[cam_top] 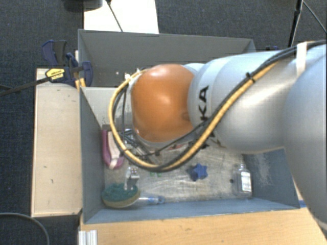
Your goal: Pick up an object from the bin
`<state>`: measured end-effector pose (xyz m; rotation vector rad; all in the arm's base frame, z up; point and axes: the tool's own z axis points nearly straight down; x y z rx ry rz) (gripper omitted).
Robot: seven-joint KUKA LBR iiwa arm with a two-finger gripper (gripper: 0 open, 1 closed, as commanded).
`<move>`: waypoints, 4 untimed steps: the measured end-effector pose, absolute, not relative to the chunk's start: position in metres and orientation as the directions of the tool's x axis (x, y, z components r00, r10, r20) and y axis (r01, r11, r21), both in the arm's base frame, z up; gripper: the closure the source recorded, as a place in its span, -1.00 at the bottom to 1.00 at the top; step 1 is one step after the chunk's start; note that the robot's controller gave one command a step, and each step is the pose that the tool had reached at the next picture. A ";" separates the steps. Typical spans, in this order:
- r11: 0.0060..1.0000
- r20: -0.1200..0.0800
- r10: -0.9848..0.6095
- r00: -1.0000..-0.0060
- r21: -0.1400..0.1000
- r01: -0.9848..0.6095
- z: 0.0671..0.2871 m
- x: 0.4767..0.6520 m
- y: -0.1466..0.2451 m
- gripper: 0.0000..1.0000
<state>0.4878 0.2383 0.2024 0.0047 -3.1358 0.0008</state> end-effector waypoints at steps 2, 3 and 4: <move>0.972 0.008 -0.235 -0.972 0.003 -0.235 0.086 0.495 0.243 1.00; 0.981 -0.012 -0.195 -0.981 0.003 -0.195 0.204 0.539 0.251 1.00; 0.993 -0.005 -0.120 -0.993 0.001 -0.120 0.138 0.590 0.244 1.00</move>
Offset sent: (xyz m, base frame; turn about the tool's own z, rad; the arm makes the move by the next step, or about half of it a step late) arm 0.0071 0.0009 -0.1251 -0.2394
